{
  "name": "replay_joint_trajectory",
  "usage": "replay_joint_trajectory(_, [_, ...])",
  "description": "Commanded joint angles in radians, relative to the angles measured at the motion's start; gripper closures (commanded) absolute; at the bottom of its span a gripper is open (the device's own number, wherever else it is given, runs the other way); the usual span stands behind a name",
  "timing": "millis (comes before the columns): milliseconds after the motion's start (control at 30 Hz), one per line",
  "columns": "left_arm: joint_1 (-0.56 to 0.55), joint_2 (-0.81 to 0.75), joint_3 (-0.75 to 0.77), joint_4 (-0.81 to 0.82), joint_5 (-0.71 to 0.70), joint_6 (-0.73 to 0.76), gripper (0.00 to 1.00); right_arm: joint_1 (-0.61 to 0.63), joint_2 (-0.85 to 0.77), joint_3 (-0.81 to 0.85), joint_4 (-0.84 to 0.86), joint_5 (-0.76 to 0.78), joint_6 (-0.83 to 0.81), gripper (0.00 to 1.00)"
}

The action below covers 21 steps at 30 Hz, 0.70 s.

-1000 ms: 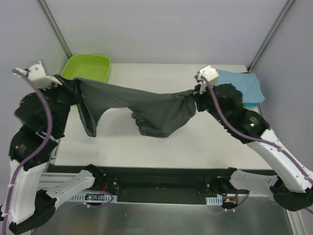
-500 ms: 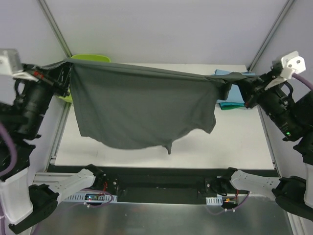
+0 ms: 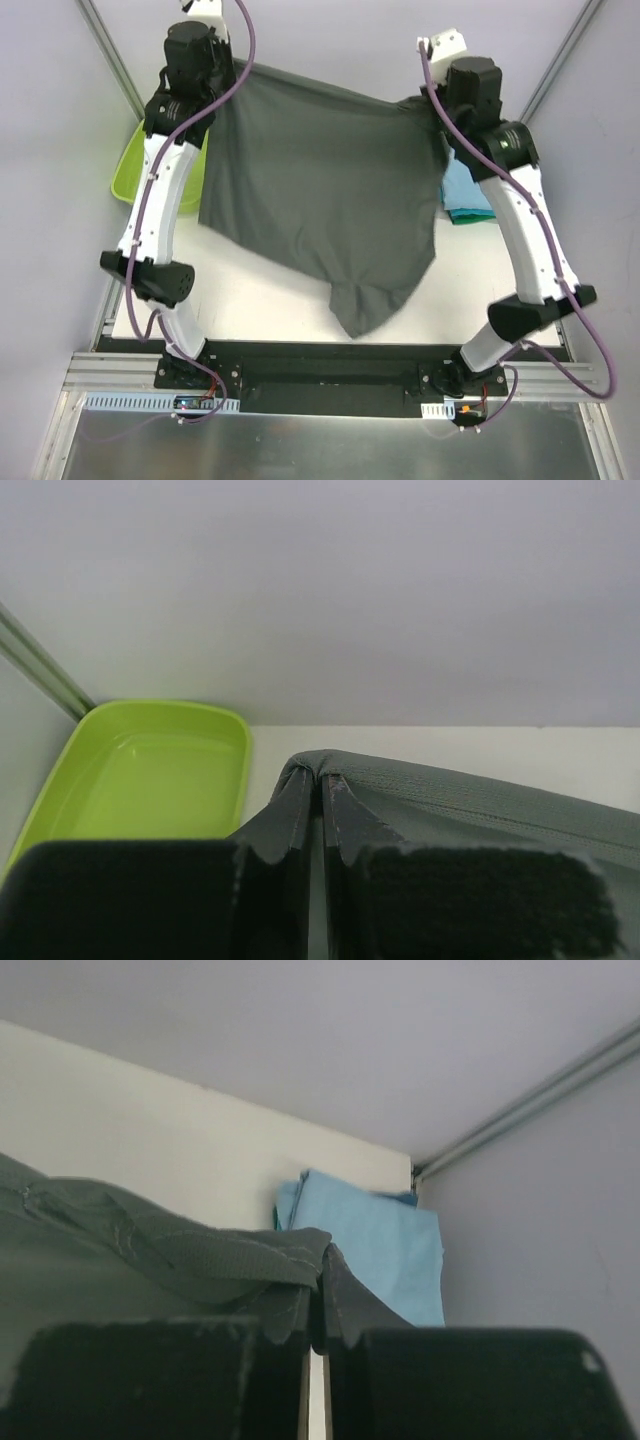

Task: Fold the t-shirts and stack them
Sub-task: Flatten out the tshirt

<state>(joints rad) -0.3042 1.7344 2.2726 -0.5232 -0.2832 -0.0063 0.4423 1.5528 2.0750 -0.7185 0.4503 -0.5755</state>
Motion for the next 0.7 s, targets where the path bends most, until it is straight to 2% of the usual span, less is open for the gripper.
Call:
replay_joint_trajectory(0, [0.060,0.030,0.254,0.075,0.148,0.017,1.00,-0.014,0.074,0.308,0.148,-0.007,-0.079,1.00])
replay_joint_trajectory(67, [0.068,0.022,0.258,0.101,0.186,0.014,1.00,-0.014,0.101,0.375,0.165,-0.004,-0.133,1.00])
replay_joint_trajectory(133, [0.068,0.001,0.226,0.118,0.205,0.026,1.00,-0.014,0.087,0.347,0.168,-0.007,-0.176,1.00])
replay_joint_trajectory(267, [0.070,-0.080,0.043,0.155,0.190,0.066,1.00,-0.013,-0.046,0.067,0.203,-0.070,-0.199,0.99])
replay_joint_trajectory(367, [0.070,-0.183,-0.216,0.176,0.228,0.123,1.00,-0.013,-0.186,-0.253,0.234,-0.123,-0.138,1.00])
replay_joint_trajectory(467, [0.070,-0.294,-0.575,0.235,0.272,0.161,1.00,0.013,-0.311,-0.558,0.280,-0.151,-0.081,1.00])
replay_joint_trajectory(567, [0.070,-0.401,-0.948,0.328,0.275,0.125,1.00,0.084,-0.416,-0.845,0.309,-0.205,-0.003,1.00])
replay_joint_trajectory(667, [0.068,-0.467,-1.212,0.374,0.337,0.054,1.00,0.154,-0.476,-1.079,0.347,-0.245,0.096,0.99])
